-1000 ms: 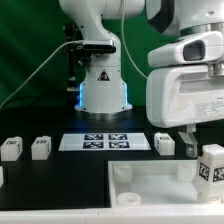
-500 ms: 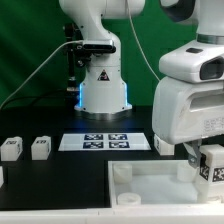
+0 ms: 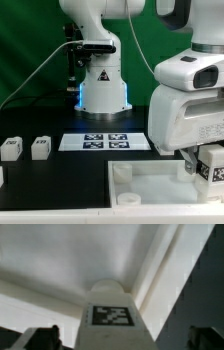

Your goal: Assemble one leg

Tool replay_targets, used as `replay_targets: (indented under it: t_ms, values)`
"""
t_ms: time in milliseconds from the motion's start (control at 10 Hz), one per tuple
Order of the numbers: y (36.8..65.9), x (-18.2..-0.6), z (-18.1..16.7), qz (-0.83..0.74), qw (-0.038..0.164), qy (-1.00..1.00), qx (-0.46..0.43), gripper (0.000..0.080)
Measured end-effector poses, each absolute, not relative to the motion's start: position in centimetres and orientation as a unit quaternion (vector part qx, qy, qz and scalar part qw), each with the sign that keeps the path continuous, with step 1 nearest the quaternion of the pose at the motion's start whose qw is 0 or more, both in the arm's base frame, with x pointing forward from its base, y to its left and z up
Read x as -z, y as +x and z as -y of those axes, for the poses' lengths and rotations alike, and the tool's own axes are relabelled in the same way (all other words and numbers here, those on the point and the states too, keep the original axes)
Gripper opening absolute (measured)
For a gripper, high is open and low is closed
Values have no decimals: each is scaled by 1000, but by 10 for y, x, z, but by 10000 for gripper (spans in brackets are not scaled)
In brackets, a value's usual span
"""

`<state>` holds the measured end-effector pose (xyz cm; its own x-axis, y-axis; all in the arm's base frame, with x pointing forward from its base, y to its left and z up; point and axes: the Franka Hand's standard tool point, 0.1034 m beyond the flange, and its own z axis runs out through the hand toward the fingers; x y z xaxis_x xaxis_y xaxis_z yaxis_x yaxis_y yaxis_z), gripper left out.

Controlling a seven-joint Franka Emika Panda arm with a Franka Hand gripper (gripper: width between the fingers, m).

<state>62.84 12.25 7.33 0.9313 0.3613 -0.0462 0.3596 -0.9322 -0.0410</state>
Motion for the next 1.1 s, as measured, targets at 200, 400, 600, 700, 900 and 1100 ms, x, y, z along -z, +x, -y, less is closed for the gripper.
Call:
replay_targets:
  t_ms: [200,400,600,700,900,1100]
  values:
    - [628,-73,-123,168,16,-985,-27,355]
    - [628,-73,-123,168,16,-985,-27,294]
    - [628,-73,-124,56,16,-998,-29,294]
    - [628,-73,-124,16,15,-999,-29,294]
    - [634,-71,-121,-102,25,-994,-8,294]
    - [635,-70,-118,-271,44,-961,-17,294]
